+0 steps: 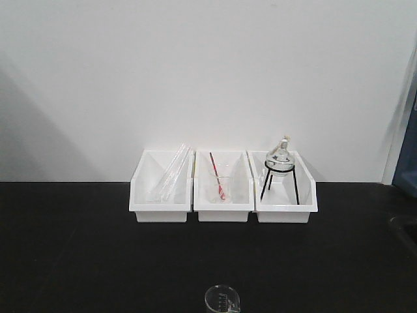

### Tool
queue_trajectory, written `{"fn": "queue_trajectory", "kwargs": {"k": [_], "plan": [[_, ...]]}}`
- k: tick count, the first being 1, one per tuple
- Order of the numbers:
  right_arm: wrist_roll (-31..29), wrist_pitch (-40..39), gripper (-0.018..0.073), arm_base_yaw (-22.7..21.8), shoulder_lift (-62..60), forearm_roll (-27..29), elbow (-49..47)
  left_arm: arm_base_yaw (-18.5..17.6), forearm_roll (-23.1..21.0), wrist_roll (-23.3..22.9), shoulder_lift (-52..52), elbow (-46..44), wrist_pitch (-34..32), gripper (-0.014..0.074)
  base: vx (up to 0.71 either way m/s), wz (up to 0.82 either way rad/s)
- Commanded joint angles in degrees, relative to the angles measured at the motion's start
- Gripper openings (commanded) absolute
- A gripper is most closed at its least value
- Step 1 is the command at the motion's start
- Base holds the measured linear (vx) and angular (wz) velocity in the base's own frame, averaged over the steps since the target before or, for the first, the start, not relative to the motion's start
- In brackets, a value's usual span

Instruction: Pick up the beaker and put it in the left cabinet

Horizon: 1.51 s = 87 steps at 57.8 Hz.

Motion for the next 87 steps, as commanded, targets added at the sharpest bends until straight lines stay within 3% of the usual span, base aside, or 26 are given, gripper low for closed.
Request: {"fn": "queue_trajectory", "kwargs": {"k": [1,52,64,87], "plan": [[0.0,-4.9,-0.0009,-0.2,-0.8,-0.7,0.4,0.0,-0.2,-0.2,-1.1,0.9,-4.8,0.0001,0.00,0.00],[-1.1,-5.6,-0.0009,-0.2,-0.8,-0.7,0.3,0.0,-0.2,-0.2,-1.1,0.9,-4.8,0.0001,0.00,0.00],[-0.6,-12.4,-0.0009,-0.3,-0.8,-0.6,0.2,0.0,-0.2,-0.2,-1.1,0.9,-4.8,0.0001,0.00,0.00],[-0.4,-34.1,-0.0009,-0.2,-0.8,0.0,0.1,0.0,-0.2,-0.2,-1.1,0.9,-4.8,0.0001,0.00,0.00]]}}
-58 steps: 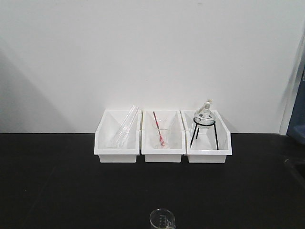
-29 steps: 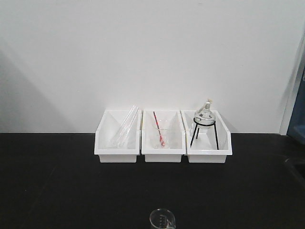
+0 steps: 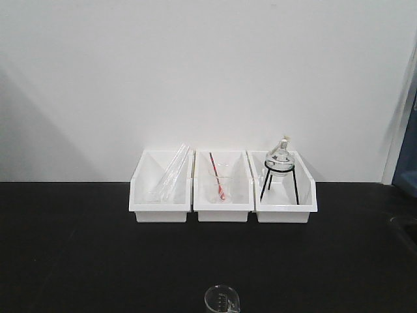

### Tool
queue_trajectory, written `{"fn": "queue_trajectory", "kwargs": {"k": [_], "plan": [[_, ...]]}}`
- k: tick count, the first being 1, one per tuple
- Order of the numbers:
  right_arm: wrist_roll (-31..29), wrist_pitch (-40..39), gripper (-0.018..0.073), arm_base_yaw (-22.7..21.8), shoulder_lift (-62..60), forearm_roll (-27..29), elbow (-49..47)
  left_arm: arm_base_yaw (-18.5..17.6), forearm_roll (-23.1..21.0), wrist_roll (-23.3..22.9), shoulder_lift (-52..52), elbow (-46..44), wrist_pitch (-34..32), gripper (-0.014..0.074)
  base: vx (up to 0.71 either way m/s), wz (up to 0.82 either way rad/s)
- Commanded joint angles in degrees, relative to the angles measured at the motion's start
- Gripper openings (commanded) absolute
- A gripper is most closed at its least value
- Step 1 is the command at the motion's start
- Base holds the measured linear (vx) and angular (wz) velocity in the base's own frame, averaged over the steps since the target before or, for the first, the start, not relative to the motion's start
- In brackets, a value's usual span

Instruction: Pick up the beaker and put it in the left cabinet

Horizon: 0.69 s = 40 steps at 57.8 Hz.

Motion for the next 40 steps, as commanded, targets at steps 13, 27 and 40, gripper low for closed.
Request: {"fn": "queue_trajectory", "kwargs": {"k": [13,27,40], "plan": [[-0.1,-6.5,-0.0009,-0.2,-0.8,8.1,-1.9,0.0,-0.2,-0.2,-1.1,0.9,-4.8,0.0001,0.00,0.00],[-0.1,1.3,-0.0009,-0.2,-0.8,8.6,-6.9,0.0,-0.2,-0.2,-1.1,0.9,-4.8,0.0001,0.00,0.00],[-0.1,13.5,-0.0003,-0.2,2.1,8.6,-8.4,0.0,-0.2,-0.2,-1.1,0.9,-4.8,0.0001,0.00,0.00]]}}
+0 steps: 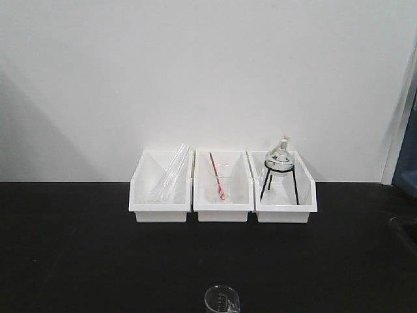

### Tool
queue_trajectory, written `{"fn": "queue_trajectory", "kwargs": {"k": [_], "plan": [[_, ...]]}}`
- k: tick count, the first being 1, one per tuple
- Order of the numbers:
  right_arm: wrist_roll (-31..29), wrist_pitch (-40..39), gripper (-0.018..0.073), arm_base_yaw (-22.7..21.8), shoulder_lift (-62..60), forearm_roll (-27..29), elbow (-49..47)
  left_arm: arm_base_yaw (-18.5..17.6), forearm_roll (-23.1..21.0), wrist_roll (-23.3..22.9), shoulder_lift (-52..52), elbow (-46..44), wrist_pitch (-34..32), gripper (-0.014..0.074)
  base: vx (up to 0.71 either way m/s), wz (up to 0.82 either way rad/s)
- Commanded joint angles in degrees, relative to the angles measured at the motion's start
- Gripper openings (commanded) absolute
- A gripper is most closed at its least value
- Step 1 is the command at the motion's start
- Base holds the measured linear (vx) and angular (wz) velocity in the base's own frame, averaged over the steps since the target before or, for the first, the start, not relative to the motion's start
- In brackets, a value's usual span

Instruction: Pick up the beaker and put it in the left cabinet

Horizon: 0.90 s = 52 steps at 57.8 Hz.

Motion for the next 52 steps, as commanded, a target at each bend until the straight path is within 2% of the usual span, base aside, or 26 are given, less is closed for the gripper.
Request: {"fn": "queue_trajectory", "kwargs": {"k": [1,10,20,32,42,52], "plan": [[-0.2,1.6,-0.0002,-0.2,2.2,-0.1,-2.0,0.0,-0.2,-0.2,-1.1,0.9,-4.8,0.0001,0.00,0.00],[-0.2,2.9,0.0013,-0.2,5.7,-0.1,-2.0,0.0,-0.2,-0.2,-1.1,0.9,-4.8,0.0001,0.00,0.00],[0.4,0.0,0.0066,-0.2,10.1,1.0,-2.1,0.0,-0.2,-0.2,-1.1,0.9,-4.8,0.0001,0.00,0.00],[0.6,-5.2,0.0245,-0.2,18.4,4.4,-2.1,0.0,-0.2,-0.2,-1.1,0.9,-4.8,0.0001,0.00,0.00],[0.6,-13.8,0.0467,-0.2,26.7,4.4,-2.1,0.0,-0.2,-0.2,-1.1,0.9,-4.8,0.0001,0.00,0.00],[2.5,-21.2,0.0565,-0.2,34.4,4.3,-2.1,0.0,-0.2,-0.2,-1.1,0.9,-4.8,0.0001,0.00,0.00]]}}
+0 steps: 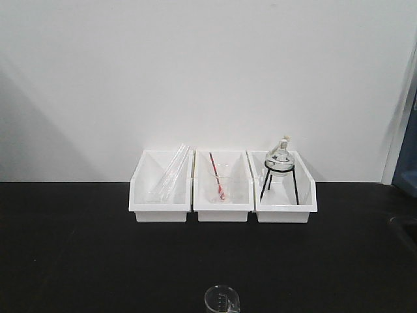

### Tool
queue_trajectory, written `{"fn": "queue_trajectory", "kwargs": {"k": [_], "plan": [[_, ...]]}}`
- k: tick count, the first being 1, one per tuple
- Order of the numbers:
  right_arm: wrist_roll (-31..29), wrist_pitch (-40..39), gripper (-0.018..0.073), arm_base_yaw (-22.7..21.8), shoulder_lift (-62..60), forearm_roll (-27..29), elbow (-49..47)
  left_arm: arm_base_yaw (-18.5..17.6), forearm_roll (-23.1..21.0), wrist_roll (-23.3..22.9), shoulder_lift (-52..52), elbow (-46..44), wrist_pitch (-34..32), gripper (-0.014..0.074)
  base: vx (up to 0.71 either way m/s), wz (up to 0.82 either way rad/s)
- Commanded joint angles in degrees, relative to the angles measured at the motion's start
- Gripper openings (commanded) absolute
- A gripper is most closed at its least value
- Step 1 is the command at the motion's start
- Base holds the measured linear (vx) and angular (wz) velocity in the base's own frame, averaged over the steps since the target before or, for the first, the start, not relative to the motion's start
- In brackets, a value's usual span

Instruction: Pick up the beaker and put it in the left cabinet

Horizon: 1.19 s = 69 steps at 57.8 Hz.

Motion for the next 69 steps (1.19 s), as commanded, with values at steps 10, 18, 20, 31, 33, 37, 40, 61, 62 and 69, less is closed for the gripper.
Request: {"fn": "queue_trajectory", "kwargs": {"k": [10,18,20,31,33,37,40,61,62,69], "plan": [[3.5,-10.5,0.0563,-0.2,13.8,-12.6,-2.7,0.0,-0.2,-0.2,-1.1,0.9,-4.8,0.0001,0.00,0.00],[9.6,-21.1,0.0563,-0.2,23.4,-30.7,-4.8,0.0,-0.2,-0.2,-1.1,0.9,-4.8,0.0001,0.00,0.00],[11.2,-24.0,0.0563,-0.2,25.6,-35.1,-5.5,0.0,-0.2,-0.2,-1.1,0.9,-4.8,0.0001,0.00,0.00],[18.6,-33.0,0.0564,-0.2,40.8,-45.8,-10.9,0.0,-0.2,-0.2,-1.1,0.9,-4.8,0.0001,0.00,0.00],[18.8,-33.7,0.0564,-0.1,43.6,-46.1,-12.0,0.0,-0.2,-0.2,-1.1,0.9,-4.8,0.0001,0.00,0.00],[18.8,-35.2,0.0564,0.0,48.2,-46.8,-13.7,0.0,-0.2,-0.2,-1.1,0.9,-4.8,0.0001,0.00,0.00],[18.8,-36.1,0.0564,1.3,51.3,-46.8,-15.0,0.0,-0.2,-0.2,-1.1,0.9,-4.8,0.0001,0.00,0.00],[15.0,-36.7,0.0566,14.9,71.5,-35.7,-25.2,0.0,-0.2,-0.2,-1.1,0.9,-4.8,0.0001,0.00,0.00],[15.0,-36.7,0.0566,15.6,72.5,-35.6,-25.7,0.0,-0.2,-0.2,-1.1,0.9,-4.8,0.0001,0.00,0.00],[12.8,-36.7,0.0566,18.5,76.4,-34.9,-28.4,0.0,-0.2,-0.2,-1.1,0.9,-4.8,0.0001,0.00,0.00]]}}
